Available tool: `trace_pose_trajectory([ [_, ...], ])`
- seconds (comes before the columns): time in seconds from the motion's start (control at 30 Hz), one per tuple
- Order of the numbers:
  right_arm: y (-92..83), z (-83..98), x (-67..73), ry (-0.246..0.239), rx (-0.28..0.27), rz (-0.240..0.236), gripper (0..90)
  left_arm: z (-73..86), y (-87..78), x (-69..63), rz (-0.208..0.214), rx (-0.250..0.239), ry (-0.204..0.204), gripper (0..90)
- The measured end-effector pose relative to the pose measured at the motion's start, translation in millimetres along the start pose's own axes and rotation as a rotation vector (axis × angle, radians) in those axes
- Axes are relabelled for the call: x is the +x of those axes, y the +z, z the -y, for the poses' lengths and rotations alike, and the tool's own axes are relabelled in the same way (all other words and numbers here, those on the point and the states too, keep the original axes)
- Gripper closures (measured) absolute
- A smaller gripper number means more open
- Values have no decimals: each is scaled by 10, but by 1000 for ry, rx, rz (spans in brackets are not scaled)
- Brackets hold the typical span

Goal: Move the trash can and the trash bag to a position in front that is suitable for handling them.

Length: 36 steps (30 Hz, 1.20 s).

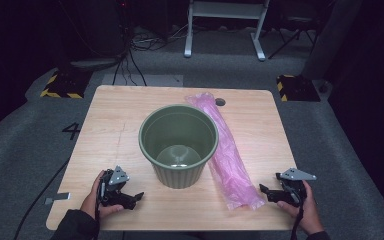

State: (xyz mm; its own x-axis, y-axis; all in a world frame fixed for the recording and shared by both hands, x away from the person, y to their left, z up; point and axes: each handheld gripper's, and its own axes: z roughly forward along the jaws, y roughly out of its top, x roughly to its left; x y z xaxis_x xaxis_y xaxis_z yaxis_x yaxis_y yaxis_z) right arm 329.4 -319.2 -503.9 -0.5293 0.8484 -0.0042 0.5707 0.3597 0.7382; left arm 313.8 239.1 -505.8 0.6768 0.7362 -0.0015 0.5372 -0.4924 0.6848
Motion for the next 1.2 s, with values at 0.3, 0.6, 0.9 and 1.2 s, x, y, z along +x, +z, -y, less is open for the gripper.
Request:
trace_pose_trajectory([
  [0.3,-15,12,6,-4,-1,-3,181,-10,9,2,2,2,-2,5],
  [0.6,-24,10,8,-9,-3,-9,222,-10,8,1,1,3,-3,5],
  [0.9,-155,-48,13,-23,-64,-73,280,-22,23,-7,0,-1,-5,4],
  [1.2,-263,-145,175,-77,-119,-119,358,-22,22,-10,-5,-2,-3,5],
])
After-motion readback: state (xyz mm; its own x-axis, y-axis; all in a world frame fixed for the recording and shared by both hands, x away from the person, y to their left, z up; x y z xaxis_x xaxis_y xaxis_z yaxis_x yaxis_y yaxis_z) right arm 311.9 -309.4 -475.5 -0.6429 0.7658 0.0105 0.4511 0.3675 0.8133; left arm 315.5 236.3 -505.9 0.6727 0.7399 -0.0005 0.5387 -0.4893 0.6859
